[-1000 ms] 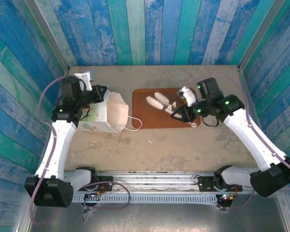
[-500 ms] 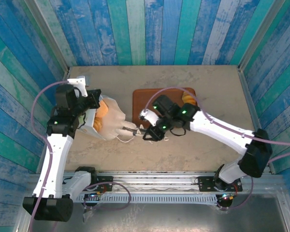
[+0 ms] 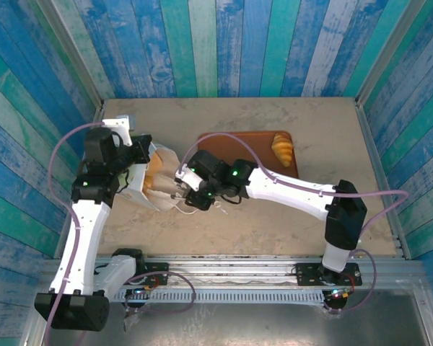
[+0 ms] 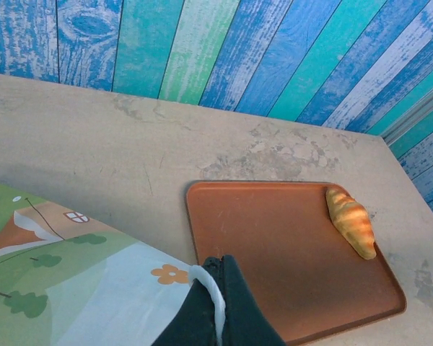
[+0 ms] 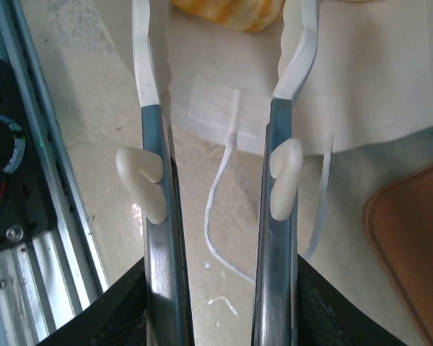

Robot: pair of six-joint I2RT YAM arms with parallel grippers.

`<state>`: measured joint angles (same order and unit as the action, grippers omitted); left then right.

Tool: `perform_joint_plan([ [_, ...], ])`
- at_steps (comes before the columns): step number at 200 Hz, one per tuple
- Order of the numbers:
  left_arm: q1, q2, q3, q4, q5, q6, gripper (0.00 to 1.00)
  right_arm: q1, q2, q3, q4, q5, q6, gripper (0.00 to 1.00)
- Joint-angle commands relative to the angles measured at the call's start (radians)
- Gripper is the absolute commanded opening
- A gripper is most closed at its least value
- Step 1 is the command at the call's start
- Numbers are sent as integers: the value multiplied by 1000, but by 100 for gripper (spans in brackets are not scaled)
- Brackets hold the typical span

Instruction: Take the fake bread out of the paper bag

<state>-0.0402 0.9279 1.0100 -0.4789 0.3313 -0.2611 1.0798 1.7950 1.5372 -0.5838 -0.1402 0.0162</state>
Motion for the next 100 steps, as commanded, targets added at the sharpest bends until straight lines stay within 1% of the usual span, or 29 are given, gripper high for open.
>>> perform_joint_plan([
  [1,3,-38,-6,48,-2,13,0,4,47,72,47,1,20,47],
  [59,3,-51,-4,47,-16,17,0,1,167,205,41,12,58,49],
  [71,3,-53,-2,48,-10,18,0,1,177,216,40,9,64,49],
  [84,3,-53,-2,46,-9,21,0,-1,187,222,40,34,89,50],
  [100,3,-57,-4,48,-10,21,0,-14,206,233,40,13,111,51],
])
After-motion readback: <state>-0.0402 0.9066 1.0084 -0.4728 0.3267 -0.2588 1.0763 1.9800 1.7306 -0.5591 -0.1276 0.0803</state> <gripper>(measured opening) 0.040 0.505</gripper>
